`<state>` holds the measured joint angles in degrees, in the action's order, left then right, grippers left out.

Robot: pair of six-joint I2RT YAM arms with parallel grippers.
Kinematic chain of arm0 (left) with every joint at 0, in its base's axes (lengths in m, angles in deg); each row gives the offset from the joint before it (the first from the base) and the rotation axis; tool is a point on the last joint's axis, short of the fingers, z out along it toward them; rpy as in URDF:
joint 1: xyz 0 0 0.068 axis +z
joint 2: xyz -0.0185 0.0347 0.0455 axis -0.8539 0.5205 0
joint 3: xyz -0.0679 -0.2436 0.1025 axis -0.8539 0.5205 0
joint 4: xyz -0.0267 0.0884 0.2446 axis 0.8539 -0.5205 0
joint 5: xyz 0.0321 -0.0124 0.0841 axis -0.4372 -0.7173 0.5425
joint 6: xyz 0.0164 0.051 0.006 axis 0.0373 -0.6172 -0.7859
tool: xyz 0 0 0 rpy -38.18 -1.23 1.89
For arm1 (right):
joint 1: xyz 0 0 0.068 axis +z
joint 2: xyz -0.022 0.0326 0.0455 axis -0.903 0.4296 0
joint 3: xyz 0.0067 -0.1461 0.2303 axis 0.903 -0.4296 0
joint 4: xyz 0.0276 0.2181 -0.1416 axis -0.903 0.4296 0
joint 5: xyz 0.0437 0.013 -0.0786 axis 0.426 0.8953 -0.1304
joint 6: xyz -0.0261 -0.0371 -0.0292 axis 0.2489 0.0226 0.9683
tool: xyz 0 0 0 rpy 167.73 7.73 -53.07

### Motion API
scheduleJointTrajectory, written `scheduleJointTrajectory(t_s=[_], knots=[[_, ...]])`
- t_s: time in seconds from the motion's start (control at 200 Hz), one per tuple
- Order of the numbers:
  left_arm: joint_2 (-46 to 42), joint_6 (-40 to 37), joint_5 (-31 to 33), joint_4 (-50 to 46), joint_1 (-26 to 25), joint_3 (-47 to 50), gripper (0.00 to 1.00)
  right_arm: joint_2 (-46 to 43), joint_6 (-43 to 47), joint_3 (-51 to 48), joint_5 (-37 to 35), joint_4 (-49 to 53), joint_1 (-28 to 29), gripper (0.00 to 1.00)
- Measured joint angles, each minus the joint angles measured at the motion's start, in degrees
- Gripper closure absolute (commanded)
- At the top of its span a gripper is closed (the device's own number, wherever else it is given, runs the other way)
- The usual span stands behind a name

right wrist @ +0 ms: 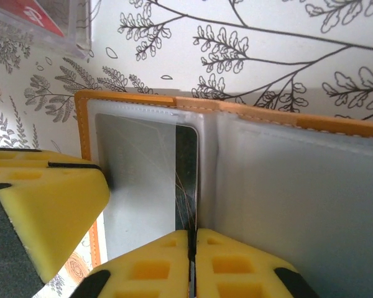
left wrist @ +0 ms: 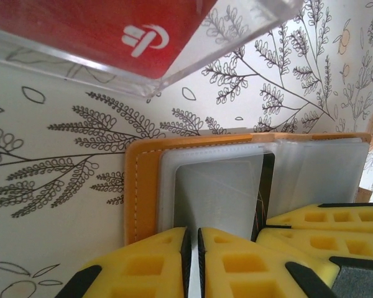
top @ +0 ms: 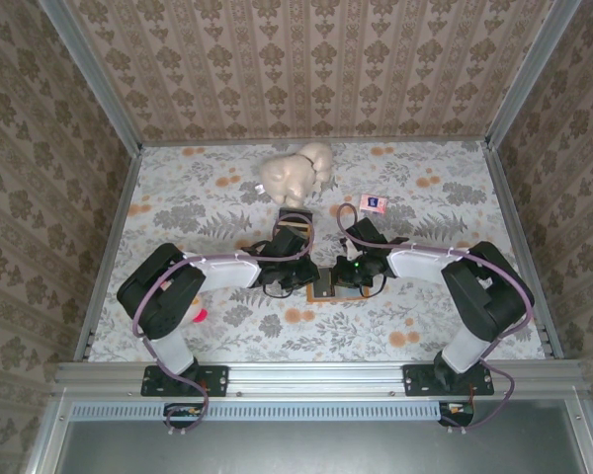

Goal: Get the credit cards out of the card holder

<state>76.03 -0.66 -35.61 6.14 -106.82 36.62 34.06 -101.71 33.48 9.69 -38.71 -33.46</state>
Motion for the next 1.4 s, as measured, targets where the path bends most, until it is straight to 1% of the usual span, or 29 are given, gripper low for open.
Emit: scheduleJointTrajectory(t_s=[0.135, 0.37, 0.54, 0.665, 0.745, 0.79, 0.995, 1.07, 1.255, 1.4], knots=[[-0.26, 0.0, 0.09, 0.9, -0.22, 0.59, 0.83, -1.36, -0.2, -0.87, -0.24, -0.09, -0.02, 1.0], [-0.81, 0.17, 0.15, 1.68, -0.55, 1.53, 0.82, -3.82, -0.15, -2.47, 0.13, -0.42, -0.83, 1.0], [-1.01, 0.15, 0.2, 1.55, -0.55, 1.66, 0.82, -4.0, -0.02, -3.19, 0.44, -0.35, -1.51, 1.0], [-1.01, 0.15, 0.17, 1.55, -0.55, 1.68, 0.83, -4.0, -0.04, -3.69, 0.7, -0.42, -2.12, 1.0], [-1.01, 0.13, 0.17, 1.46, -0.55, 1.68, 0.84, -3.98, -0.24, -3.72, 2.01, -0.72, -2.36, 0.93], [-1.01, 0.13, 0.17, 1.44, -0.55, 1.68, 0.84, -3.91, -0.46, -3.74, 3.02, -1.42, -2.47, 0.91], [-1.01, 0.13, 0.17, 1.44, -0.55, 1.73, 0.85, -1.6, -1.97, -3.76, 8.35, -4.96, -2.6, 0.87], [-1.01, 0.13, 0.15, 1.49, -0.55, 1.77, 0.85, -0.66, -2.01, -3.76, 8.41, -4.92, -2.64, 0.86], [-1.01, 0.13, 0.11, 1.53, -0.55, 1.79, 0.85, -0.46, -2.01, -3.74, 8.35, -4.68, -2.89, 0.8], [-1.01, 0.13, 0.15, 1.44, -0.55, 1.79, 0.87, -1.25, -2.19, -3.76, 7.89, -4.13, -3.48, 0.78]])
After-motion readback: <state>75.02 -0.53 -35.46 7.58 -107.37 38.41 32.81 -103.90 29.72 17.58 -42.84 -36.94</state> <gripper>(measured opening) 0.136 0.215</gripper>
